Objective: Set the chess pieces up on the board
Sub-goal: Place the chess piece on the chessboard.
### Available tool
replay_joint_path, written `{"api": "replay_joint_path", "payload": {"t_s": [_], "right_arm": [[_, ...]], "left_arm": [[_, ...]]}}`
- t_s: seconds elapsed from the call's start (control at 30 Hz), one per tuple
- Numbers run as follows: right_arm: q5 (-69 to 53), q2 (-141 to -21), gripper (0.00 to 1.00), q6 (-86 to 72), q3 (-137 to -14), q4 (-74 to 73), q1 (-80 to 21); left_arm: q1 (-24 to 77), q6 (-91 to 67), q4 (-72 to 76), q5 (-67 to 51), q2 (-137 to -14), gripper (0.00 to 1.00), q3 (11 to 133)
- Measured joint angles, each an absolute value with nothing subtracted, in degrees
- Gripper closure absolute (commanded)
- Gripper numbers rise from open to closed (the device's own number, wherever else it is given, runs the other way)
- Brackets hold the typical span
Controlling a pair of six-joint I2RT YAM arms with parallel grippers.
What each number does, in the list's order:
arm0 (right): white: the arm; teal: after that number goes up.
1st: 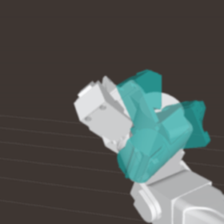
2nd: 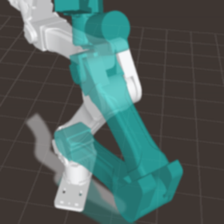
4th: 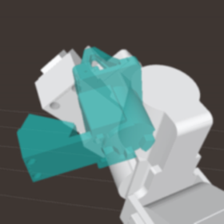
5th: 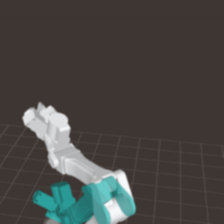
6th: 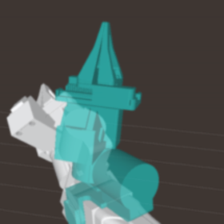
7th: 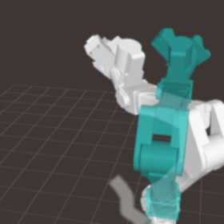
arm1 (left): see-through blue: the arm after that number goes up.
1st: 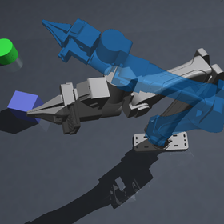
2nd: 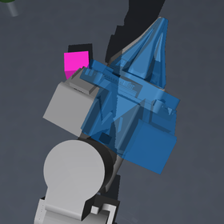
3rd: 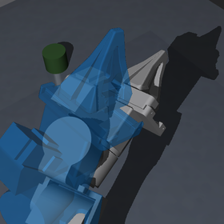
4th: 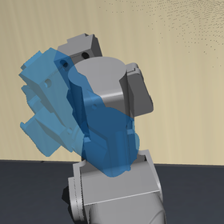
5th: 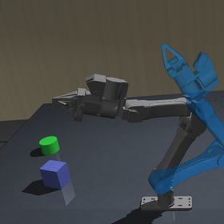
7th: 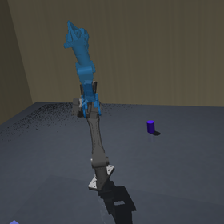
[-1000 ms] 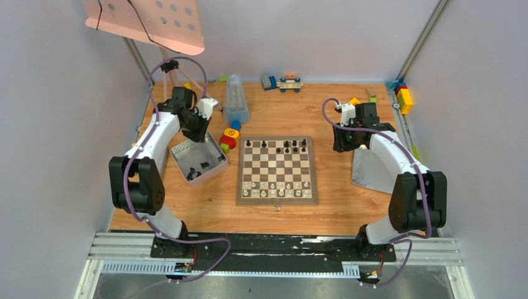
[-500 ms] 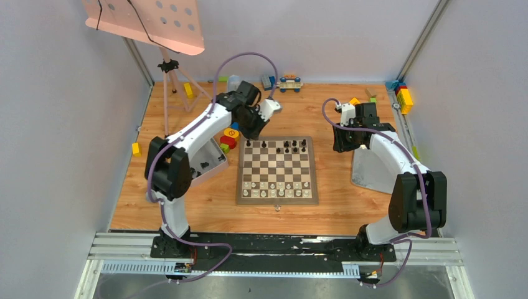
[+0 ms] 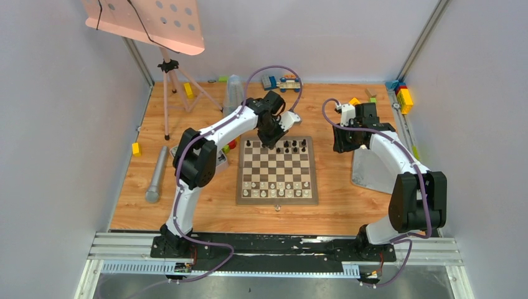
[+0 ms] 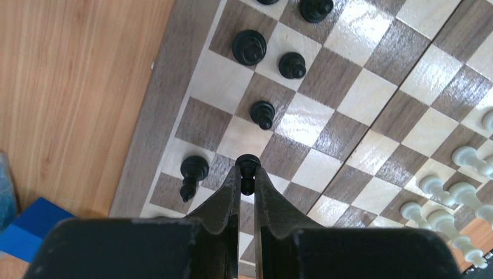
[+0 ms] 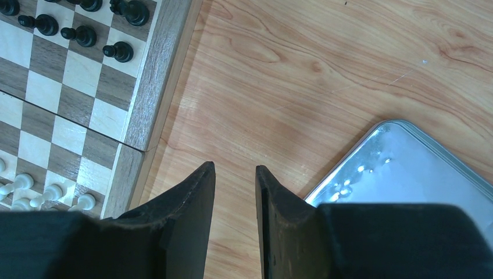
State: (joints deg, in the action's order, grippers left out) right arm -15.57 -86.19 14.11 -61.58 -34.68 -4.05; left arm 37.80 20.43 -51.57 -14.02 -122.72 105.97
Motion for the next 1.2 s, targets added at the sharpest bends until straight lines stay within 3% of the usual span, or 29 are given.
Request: {"api": "replay_joint_path", "payload": {"t_s": [0.87,1.2], "right_arm": [[-15.57,-86.19,0.68,14.28,-61.58,-34.92,-4.05],[-15.57,-86.19,0.68,14.63,-61.58,-34.92,-4.05]], "left_arm": [[38.68,20.43,-54.85,-12.34,-128.18,0.87,110.32],[38.68,20.43,-55.09,-11.68,-128.95,0.81,111.53]]}}
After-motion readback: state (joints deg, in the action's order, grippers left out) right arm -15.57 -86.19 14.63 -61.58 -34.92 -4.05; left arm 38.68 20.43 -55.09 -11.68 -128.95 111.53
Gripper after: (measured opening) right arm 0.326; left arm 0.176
